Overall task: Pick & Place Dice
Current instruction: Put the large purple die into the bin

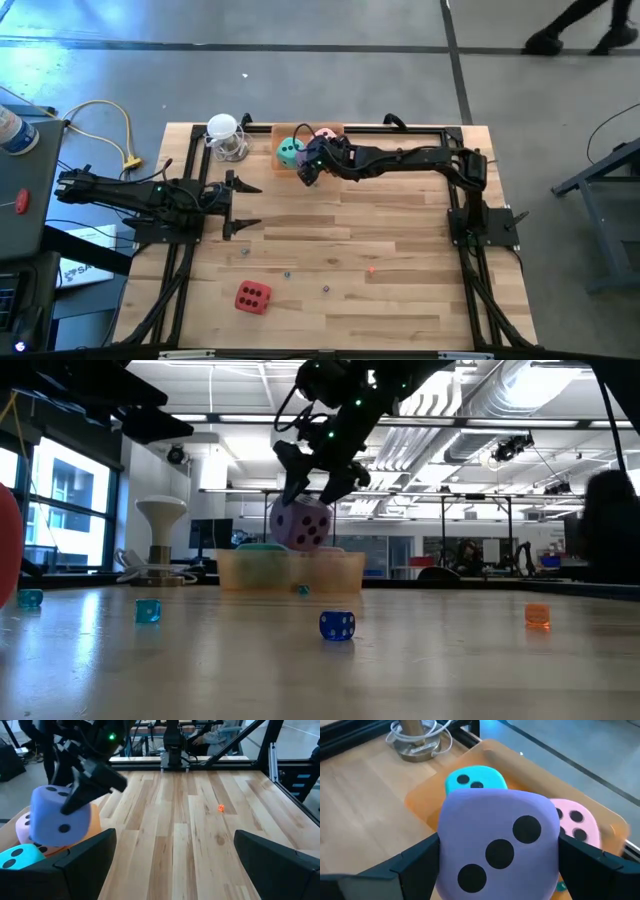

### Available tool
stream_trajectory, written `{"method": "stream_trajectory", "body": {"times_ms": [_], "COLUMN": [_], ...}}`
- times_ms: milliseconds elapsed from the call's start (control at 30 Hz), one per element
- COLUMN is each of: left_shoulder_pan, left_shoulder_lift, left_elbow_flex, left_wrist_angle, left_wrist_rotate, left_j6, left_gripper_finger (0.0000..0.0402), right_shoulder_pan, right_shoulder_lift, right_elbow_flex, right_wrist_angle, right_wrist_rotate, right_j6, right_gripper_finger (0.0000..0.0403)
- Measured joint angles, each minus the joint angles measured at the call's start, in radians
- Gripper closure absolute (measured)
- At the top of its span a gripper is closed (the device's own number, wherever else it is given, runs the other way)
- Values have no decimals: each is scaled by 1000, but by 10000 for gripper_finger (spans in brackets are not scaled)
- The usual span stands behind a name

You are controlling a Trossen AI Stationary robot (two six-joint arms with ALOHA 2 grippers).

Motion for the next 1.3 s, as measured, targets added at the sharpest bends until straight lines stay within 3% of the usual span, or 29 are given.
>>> {"method": "stream_trajectory", "body": {"times_ms": [467, 767, 933, 1100, 1300], "left_shoulder_pan": [0, 0, 0, 0, 0], "left_shoulder_lift": [0, 0, 0, 0, 0], "left_elbow_flex": [0, 0, 0, 0, 0], "left_wrist_angle": [-14, -23, -24, -25, -25], "left_wrist_rotate": [20, 20, 20, 20, 20], "left_j6": [-24, -16, -15, -15, -15], "left_gripper_finger": [6, 6, 6, 6, 6], "right_shoulder_pan": [-27, -11, -7, -9, -6], "right_shoulder_lift": [60, 58, 58, 62, 65], "right_elbow_flex": [2, 3, 2, 0, -3], "right_wrist_angle": [36, -88, -118, -122, -123], "right_wrist_rotate": [-9, 137, 85, -71, -43], "right_j6": [-16, -15, -20, -24, -20], "right_gripper_finger": [69, 69, 69, 69, 69]}}
